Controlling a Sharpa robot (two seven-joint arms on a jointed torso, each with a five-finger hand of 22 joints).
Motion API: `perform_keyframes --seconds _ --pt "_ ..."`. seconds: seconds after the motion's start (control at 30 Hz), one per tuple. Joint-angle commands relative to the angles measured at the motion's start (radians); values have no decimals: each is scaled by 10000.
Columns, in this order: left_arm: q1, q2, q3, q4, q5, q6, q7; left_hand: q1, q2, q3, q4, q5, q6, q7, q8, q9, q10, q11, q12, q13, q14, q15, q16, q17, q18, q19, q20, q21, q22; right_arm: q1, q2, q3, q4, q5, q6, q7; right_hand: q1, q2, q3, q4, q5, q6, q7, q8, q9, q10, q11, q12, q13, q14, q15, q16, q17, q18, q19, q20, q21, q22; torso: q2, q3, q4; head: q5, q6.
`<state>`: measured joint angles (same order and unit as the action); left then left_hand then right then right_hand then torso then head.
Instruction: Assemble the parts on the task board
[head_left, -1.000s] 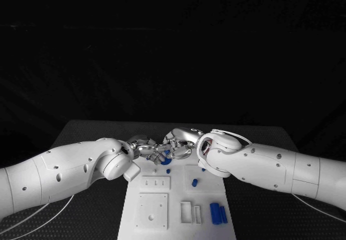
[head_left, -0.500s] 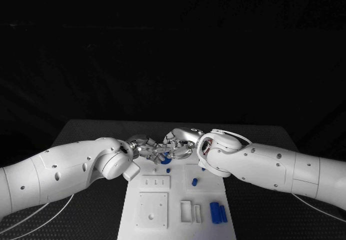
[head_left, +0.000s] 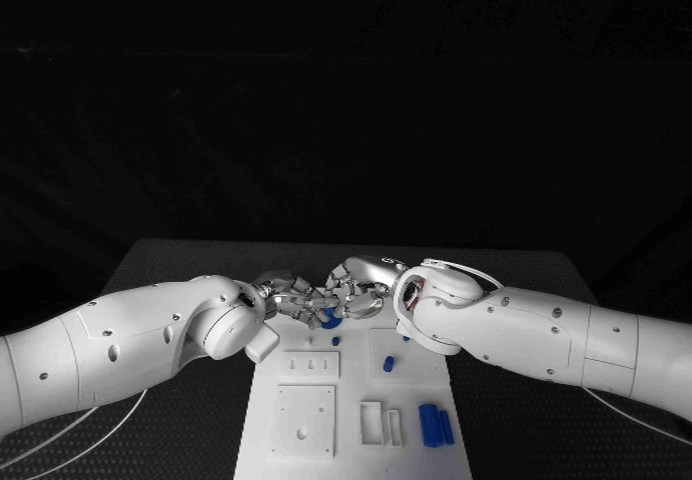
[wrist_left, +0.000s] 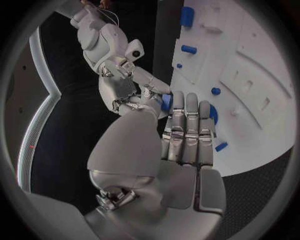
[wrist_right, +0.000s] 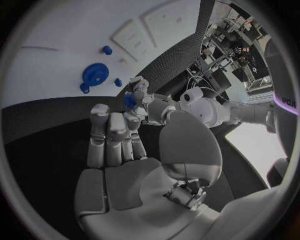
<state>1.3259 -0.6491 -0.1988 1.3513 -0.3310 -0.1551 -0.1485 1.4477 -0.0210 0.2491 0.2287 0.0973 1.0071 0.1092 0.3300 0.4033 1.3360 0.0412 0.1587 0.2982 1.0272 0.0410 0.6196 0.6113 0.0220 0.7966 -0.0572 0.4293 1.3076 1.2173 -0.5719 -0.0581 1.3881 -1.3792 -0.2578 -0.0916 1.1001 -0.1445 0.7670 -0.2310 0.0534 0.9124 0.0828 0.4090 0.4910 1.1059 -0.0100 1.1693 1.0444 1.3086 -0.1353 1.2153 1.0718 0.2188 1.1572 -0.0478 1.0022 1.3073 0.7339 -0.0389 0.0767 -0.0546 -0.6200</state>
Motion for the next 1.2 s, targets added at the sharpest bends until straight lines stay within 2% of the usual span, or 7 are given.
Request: perform_keyframes --seconds 0.03,0.33,0.4,0.5,0.63,0.83,1.2 --pt "47 53 53 56 155 153 351 84 32 79 -3 -72 179 -113 20 781 -35 3 47 22 -81 0 49 -12 6 -97 -2 -66 96 -62 25 -39 46 -13 226 96 -101 -29 41 -12 -42 1621 -103 33 8 -343 -266 53 -11 4 -56 8 14 430 15 -67 61 111 -1 0 1 -11 -6" --pt "36 64 53 36 230 191 344 -261 -42 134 178 -205 289 -145 39 856 57 -42 109 61 -5 -47 157 8 -31 -74 -44 -52 121 -69 15 -39 63 37 143 115 -116 -23 41 -21 -40 1630 -104 35 14 -336 -267 56 -11 8 -56 8 15 430 21 -67 63 111 0 6 3 -14 1" --pt "34 64 53 41 231 216 329 -645 -277 27 491 -410 294 -134 14 879 44 -39 109 68 -16 -48 179 0 -42 -51 -66 -30 141 -70 15 -39 60 37 130 111 -118 -22 42 -25 -39 1631 -105 36 16 -333 -268 57 -11 9 -56 9 15 430 22 -68 63 111 -3 5 -1 -14 4" --pt "34 64 53 40 231 259 257 -1279 -555 -120 641 -466 279 -109 -17 902 24 -16 104 72 -33 -35 192 -14 -66 -28 -48 -10 151 -71 10 -39 57 37 78 105 -120 -20 44 -30 -38 1634 -106 36 18 -330 -269 57 -11 11 -57 9 15 430 25 -68 63 110 2 6 -2 -13 2" --pt "30 64 53 32 183 349 137 -2198 -916 35 627 -471 245 -110 -66 939 -6 -20 96 78 -57 -54 203 -40 -15 -20 -75 -13 146 -73 2 -39 62 37 21 107 -123 -19 45 -33 -37 1635 -107 36 19 -328 -270 58 -11 12 -57 9 15 430 26 -69 63 110 -4 8 2 -13 -7" --pt "23 44 53 12 64 422 2 -2842 -1292 370 611 -468 197 -89 -112 996 -48 -4 92 91 -103 -34 208 -72 -1 -57 -56 5 174 -80 -25 -38 82 17 -19 92 -124 -17 49 -40 -36 1637 -108 36 21 -325 -271 58 -11 14 -58 9 15 430 28 -69 63 110 -1 9 9 -31 -48" --pt "18 20 53 22 7 561 -60 -2812 -1357 688 516 -465 209 -102 -104 1066 -34 -21 125 122 -105 -38 248 -71 2 -141 -48 25 201 -83 -39 -38 7 -9 -4 62 -124 -18 59 -55 -37 1640 -109 34 25 -320 -272 58 -12 17 -60 10 15 430 32 -71 63 109 3 5 5 -29 -48"
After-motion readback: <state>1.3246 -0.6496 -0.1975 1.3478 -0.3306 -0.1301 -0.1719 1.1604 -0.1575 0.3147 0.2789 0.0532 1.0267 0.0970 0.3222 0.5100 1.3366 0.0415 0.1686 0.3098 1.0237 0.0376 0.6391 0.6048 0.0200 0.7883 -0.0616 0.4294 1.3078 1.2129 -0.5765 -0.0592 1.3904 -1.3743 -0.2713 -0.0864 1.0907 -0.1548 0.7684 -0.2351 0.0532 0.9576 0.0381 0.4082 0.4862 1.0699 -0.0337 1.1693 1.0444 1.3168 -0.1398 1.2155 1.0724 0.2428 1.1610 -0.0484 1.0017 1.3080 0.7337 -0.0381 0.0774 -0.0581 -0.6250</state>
